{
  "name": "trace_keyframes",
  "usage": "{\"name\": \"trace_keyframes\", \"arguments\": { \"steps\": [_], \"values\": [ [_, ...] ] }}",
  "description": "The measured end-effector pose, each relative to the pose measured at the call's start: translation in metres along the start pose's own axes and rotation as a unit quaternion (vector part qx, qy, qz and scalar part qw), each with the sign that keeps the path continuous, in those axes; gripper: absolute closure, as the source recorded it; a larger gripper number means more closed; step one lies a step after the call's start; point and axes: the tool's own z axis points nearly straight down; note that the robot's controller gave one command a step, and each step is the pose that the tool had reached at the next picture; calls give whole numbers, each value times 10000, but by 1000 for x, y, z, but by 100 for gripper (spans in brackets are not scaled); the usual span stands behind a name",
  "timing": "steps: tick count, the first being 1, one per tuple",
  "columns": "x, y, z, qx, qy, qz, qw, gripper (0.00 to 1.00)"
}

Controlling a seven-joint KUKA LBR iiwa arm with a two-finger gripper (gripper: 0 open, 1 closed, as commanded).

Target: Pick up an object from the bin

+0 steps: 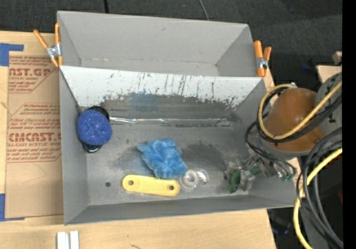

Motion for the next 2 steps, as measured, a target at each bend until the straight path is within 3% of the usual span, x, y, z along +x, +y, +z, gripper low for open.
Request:
{"name": "trace_keyframes", "arguments": {
  "steps": [1,2],
  "values": [
    [-2,6,-10,-11,21,-428,9991,100],
    [7,-9,-15,-12,-2,-941,9956,100]
  ]
}}
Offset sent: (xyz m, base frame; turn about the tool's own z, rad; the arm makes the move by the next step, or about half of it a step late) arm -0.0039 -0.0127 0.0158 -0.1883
